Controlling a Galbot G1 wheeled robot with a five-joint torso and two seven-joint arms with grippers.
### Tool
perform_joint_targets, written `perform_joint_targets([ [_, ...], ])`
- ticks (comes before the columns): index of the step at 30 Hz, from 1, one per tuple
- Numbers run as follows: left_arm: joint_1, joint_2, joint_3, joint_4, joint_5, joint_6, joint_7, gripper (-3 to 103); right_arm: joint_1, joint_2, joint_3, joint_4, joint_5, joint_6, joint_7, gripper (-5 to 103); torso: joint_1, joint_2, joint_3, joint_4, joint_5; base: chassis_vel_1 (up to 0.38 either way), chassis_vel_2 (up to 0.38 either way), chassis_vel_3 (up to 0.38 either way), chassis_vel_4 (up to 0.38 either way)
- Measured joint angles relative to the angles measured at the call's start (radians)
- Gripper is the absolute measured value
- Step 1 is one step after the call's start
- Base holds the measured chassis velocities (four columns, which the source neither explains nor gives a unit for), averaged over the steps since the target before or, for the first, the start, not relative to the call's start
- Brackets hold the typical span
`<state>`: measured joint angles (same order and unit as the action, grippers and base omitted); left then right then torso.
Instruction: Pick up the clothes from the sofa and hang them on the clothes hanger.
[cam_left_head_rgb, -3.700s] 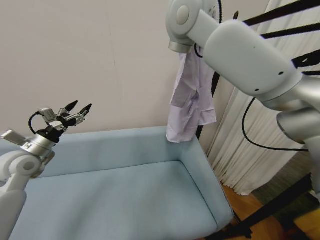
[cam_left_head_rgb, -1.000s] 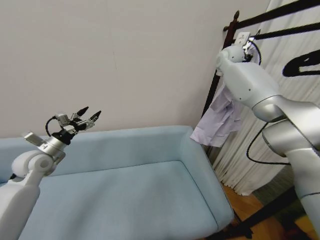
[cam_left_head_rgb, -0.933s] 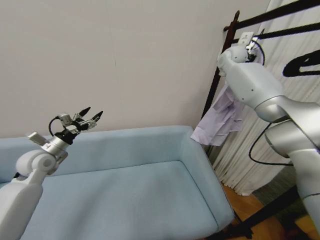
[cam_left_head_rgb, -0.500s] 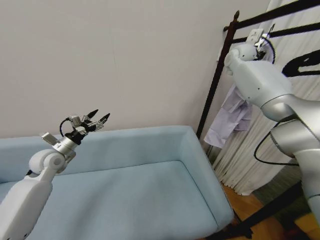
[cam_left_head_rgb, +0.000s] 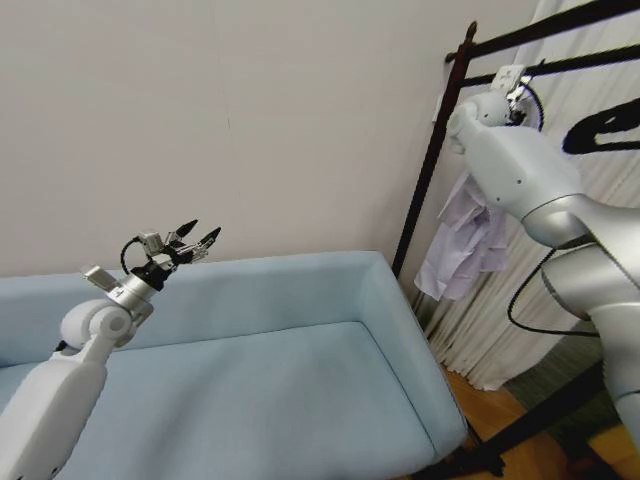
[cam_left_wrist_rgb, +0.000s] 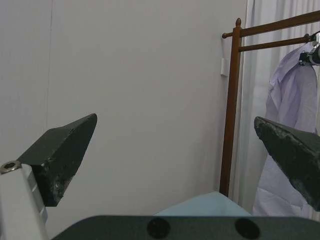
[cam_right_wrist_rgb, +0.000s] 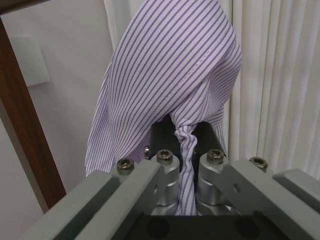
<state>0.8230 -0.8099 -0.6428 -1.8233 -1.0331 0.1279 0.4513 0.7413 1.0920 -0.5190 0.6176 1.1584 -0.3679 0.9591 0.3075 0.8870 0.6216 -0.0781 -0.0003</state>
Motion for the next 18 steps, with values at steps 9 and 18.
perform_joint_targets([
  [9,0.025,-0.001,-0.022,-0.007,-0.002,-0.003,-0.001,100,-0.016,-0.027,-0.012,0.058,0.034,-0.020,-0.008,8,0.000,0.000,0.000,0.0008,0.0012,0.000,0.000,0.000,0.000],
  [18,0.029,-0.008,-0.017,-0.009,0.000,-0.008,-0.019,100,-0.045,-0.070,-0.038,0.122,0.024,-0.019,-0.034,45,0.000,0.000,0.000,-0.0002,0.0005,0.000,0.000,0.000,0.000],
])
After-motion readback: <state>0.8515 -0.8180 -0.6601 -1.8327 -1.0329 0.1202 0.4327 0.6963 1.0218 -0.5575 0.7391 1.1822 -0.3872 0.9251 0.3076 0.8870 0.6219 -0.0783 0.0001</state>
